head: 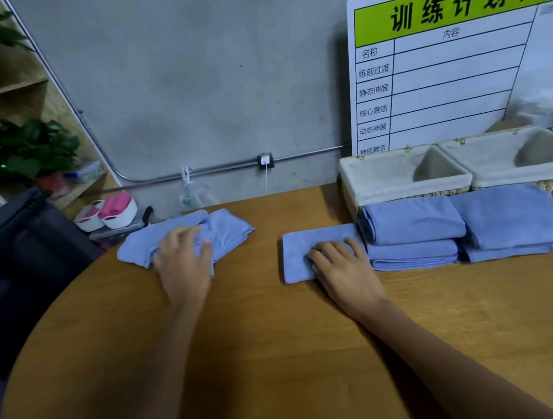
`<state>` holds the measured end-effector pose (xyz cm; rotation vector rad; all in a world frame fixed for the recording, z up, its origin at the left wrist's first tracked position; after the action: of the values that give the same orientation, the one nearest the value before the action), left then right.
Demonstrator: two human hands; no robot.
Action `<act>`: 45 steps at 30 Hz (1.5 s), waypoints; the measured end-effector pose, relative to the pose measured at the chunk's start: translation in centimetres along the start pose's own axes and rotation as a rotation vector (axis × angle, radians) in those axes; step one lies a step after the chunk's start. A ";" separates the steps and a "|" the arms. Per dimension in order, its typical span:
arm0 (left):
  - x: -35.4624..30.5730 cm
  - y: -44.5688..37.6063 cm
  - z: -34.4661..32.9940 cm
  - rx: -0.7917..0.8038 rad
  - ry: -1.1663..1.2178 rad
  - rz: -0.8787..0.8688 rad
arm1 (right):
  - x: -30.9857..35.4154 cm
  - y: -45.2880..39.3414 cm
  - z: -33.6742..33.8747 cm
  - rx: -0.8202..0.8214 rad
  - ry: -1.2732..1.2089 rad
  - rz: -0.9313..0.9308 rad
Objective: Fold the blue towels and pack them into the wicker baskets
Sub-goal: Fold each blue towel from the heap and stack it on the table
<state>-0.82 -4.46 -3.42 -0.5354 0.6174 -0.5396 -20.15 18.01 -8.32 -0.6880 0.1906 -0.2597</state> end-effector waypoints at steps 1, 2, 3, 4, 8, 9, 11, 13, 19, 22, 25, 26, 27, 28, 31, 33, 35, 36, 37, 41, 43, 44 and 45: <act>1.8 -1.2 0.4 -0.020 -0.048 0.041 | 0.3 -0.1 -0.2 -0.001 -0.008 0.025; 3.3 -2.3 0.3 -0.001 -0.091 0.071 | 0.4 -0.2 -0.3 0.001 -0.021 0.042; 4.5 -3.1 0.0 0.047 -0.135 0.098 | 0.4 -0.2 -0.4 0.003 -0.039 0.051; 5.4 -3.7 -0.6 0.104 -0.168 0.127 | 0.3 -0.1 -0.4 0.005 -0.054 0.053; 6.7 -5.3 -1.8 0.108 -0.134 0.097 | 0.3 -0.1 -0.4 0.025 -0.082 0.044; 6.4 -5.6 -1.5 0.082 -0.116 0.048 | 0.2 -0.2 -0.3 0.031 -0.083 0.040; 5.5 -5.8 -0.1 0.023 -0.101 -0.054 | 0.1 -0.2 -0.3 0.035 -0.091 0.031; 4.3 -5.7 2.6 -0.097 -0.056 -0.090 | 0.1 0.0 -0.1 0.026 -0.105 0.028; -3.7 1.9 5.4 0.382 0.305 -0.395 | 0.3 0.0 1.5 -0.011 -0.212 0.047; -3.7 6.1 4.3 0.592 0.280 -0.430 | 1.9 1.1 2.8 0.001 -0.419 0.069; -2.2 6.6 3.1 0.458 0.166 -0.441 | 4.0 2.0 3.2 0.086 -0.532 0.087; -2.0 6.7 2.5 0.485 0.132 -0.406 | 4.4 2.1 3.0 0.134 -0.549 0.080; -1.7 6.8 1.8 0.526 0.117 -0.359 | 4.6 2.2 2.8 0.182 -0.559 0.068; -1.7 6.8 1.4 0.554 0.095 -0.316 | 4.6 2.3 2.6 0.223 -0.564 0.056; -1.3 6.2 0.6 0.592 0.054 -0.243 | 4.6 2.5 2.4 0.285 -0.576 0.021; -1.3 5.5 0.8 0.659 0.040 -0.204 | 4.5 2.5 2.3 0.303 -0.588 0.008; -1.9 4.5 2.8 0.629 0.121 -0.194 | 4.4 2.5 2.6 0.299 -0.647 -0.016; -2.5 3.7 4.6 0.525 0.202 -0.200 | 4.1 2.5 2.8 0.284 -0.713 -0.051; -3.3 2.9 6.8 0.400 0.286 -0.211 | 3.9 2.3 3.3 0.258 -0.788 -0.098; -5.0 1.9 10.3 0.835 0.268 -0.316 | 3.3 0.2 4.7 0.079 -1.016 -0.306; -3.8 3.8 8.9 1.235 0.166 -0.220 | 3.9 -1.1 4.6 0.116 -1.028 -0.317; -3.1 4.2 8.1 1.222 0.192 -0.144 | 4.4 -1.6 4.2 0.173 -1.017 -0.288; -2.6 4.1 7.4 1.100 0.237 -0.095 | 4.9 -2.0 3.7 0.237 -0.998 -0.255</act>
<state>3.51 2.35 0.17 0.5477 0.4297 -0.9359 -14.86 17.30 -4.68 -0.5371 -0.8722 -0.1529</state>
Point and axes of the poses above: each hand's wrist, its own y-axis away from the middle knuckle, its own z-axis out of the back of the hand, x = y × z, the point moved 4 cm from there along -y, towards the middle knuckle, and after that the axes turned 2 degrees about z, right-handed, at the moved point
